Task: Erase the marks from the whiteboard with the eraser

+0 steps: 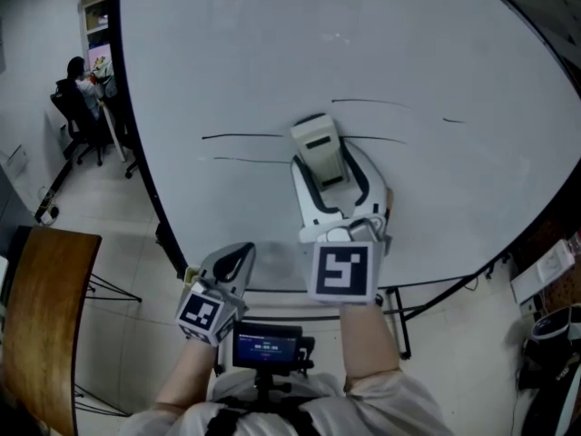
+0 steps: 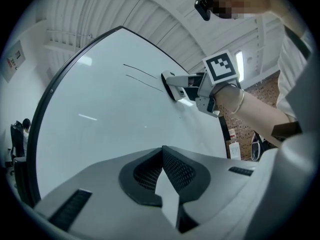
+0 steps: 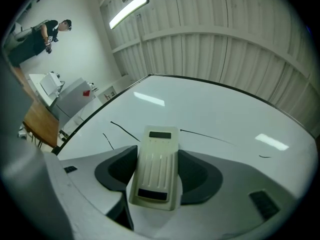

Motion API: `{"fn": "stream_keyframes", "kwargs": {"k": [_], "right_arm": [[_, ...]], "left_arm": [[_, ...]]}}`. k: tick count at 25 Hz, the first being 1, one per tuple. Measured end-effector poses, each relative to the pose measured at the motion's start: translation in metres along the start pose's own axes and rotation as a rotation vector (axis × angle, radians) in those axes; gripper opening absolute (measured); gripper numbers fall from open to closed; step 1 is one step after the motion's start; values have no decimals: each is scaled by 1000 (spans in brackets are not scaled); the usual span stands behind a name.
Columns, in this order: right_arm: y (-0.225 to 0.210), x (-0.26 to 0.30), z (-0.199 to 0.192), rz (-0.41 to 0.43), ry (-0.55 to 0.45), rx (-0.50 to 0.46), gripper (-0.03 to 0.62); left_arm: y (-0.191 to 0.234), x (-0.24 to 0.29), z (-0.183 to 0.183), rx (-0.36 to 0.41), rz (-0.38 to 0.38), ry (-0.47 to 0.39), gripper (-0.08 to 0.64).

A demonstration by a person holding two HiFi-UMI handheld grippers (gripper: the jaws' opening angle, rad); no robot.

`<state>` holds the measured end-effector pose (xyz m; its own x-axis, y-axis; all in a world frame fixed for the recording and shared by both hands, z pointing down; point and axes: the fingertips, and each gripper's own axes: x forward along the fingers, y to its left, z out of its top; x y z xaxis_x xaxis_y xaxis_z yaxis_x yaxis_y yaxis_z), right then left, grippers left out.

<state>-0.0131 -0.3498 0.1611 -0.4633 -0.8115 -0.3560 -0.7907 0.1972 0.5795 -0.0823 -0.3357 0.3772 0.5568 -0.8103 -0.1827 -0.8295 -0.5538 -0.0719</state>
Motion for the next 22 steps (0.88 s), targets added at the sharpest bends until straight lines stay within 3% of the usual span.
{"fn": "stream_keyframes", "kwargs": {"k": [5, 15, 22], "right_arm": [[-7, -2, -1, 21, -3, 45, 264], [-60, -24, -23, -48, 1, 170, 264], [-115, -46, -54, -140, 79, 205, 264]], "left_arm": [[1, 6, -2, -17, -10, 1, 8], [-9, 16, -2, -30, -28, 1, 8], [-19, 22, 1, -6, -54, -5, 8]]}}
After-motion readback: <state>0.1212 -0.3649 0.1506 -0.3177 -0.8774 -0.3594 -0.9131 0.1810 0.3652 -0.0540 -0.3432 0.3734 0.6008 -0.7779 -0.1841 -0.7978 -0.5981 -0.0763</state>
